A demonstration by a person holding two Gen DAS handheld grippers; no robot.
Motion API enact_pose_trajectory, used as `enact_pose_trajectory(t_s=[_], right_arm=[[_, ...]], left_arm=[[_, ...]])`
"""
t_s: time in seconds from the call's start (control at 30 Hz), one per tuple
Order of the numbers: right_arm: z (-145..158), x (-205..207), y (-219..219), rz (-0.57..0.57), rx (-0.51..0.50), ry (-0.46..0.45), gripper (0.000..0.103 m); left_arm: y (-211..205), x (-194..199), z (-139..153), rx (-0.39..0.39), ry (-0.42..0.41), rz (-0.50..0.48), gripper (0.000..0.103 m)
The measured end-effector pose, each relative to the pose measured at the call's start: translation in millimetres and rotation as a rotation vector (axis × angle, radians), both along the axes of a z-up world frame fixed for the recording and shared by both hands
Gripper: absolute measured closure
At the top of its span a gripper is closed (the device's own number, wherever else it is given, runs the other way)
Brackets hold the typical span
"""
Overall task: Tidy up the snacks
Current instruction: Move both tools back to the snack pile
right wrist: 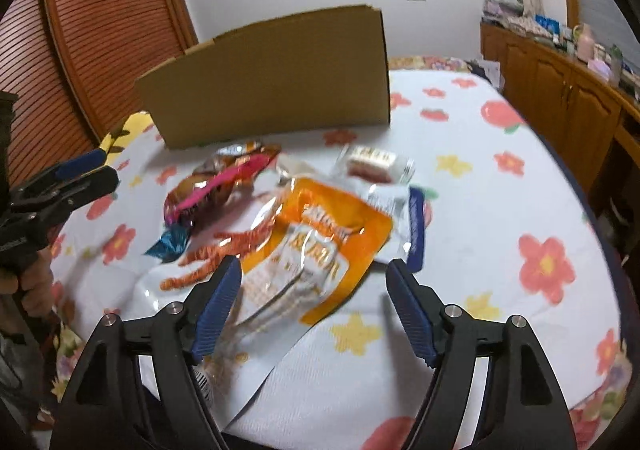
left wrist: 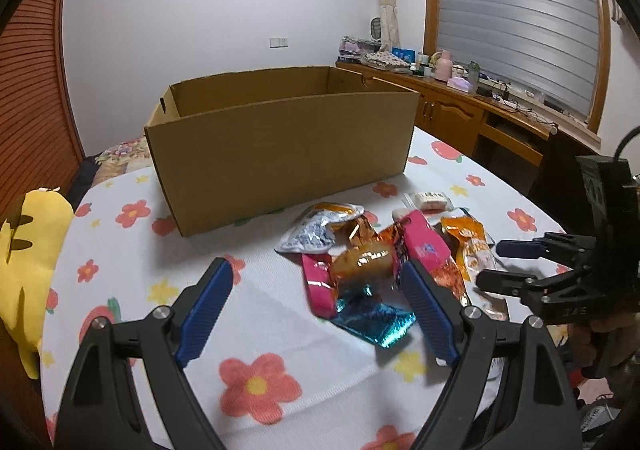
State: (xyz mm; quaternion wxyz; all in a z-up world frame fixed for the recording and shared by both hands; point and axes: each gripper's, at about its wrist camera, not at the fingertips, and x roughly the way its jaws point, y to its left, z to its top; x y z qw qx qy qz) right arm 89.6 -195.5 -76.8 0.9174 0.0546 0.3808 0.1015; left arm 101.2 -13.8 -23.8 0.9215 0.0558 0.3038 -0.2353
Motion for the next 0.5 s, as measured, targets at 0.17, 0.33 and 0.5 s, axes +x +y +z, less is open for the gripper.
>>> enact_pose_trajectory(t_s=[0.17,0.33,0.5], right_arm=[[-6,3,9,0.016,0.006,0.005,0.026],[-8,7,15,0.016,0.021,-0.007,0.022],[-11,11,15,0.004,0.032,-0.017,0.021]], left_arm=[[2,-6,-3,0.008,0.004,0.011,0.017],[6,-13,0,0.012,0.007,0.021,0.017],[10,-14,2,0.016,0.026,0.026,0.017]])
